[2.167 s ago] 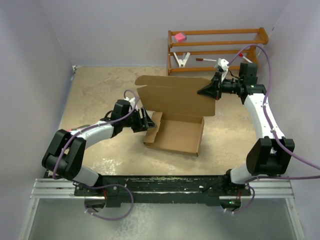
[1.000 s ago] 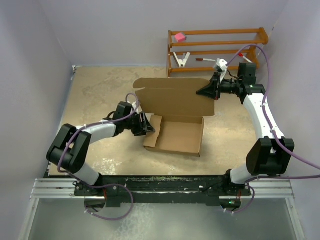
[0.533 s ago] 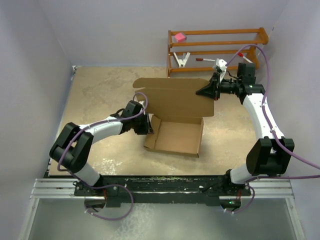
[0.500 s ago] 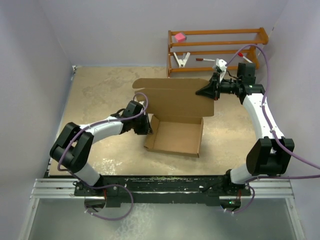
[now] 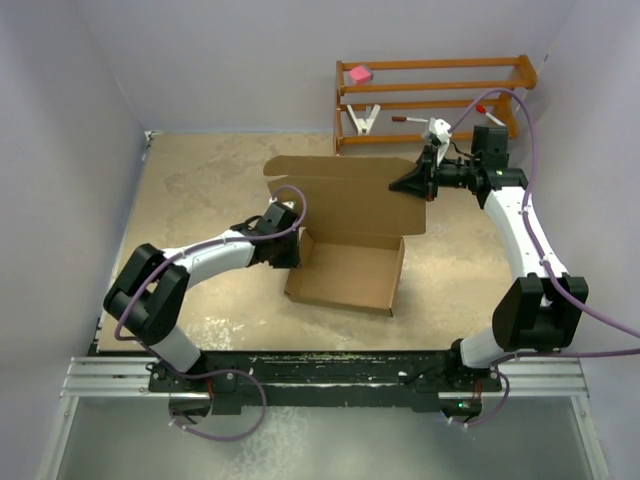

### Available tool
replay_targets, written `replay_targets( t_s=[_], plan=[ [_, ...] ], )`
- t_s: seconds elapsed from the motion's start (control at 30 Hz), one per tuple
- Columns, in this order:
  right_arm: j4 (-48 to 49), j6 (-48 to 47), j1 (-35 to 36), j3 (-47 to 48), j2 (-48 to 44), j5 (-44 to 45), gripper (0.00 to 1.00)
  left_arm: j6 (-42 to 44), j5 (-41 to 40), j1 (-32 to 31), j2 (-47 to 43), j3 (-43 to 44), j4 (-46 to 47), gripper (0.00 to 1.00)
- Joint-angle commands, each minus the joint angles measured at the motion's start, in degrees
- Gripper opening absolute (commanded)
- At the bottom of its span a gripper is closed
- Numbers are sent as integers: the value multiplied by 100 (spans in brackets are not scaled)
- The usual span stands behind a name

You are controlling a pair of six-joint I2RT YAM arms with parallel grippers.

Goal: Fold the paper box

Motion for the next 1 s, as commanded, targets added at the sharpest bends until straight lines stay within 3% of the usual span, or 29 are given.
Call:
replay_targets(
  t_s=[0.0, 0.13, 0.23, 0.27, 0.4, 0.57, 0.8, 0.97],
  plan=[
    [-22, -16, 40, 62, -50, -254, 0, 135, -296, 0, 135, 299, -101, 27],
    [-20, -16, 54, 59, -56, -254, 0, 227, -711, -110, 295, 494, -409, 23],
    [-20, -16, 54, 59, -48, -246, 0, 315, -1097, -215, 403, 576, -733, 5],
    [-20, -16, 56, 60, -48, -246, 0, 328, -1252, -276, 458, 589, -847, 4],
    [-20, -16, 62, 55, -57, -246, 0, 361, -2039, -460, 618, 721, -1346, 4],
    [-12, -16, 68, 53, -55, -239, 0, 430, -2453, -568, 603, 910, -1627, 6],
    [-4, -16, 67, 55, -48, -246, 0, 418, -2203, -572, 415, 869, -1356, 22],
    [-3, -16, 71, 56, -48, -246, 0, 367, -1971, -573, 157, 804, -1062, 24]
  ],
)
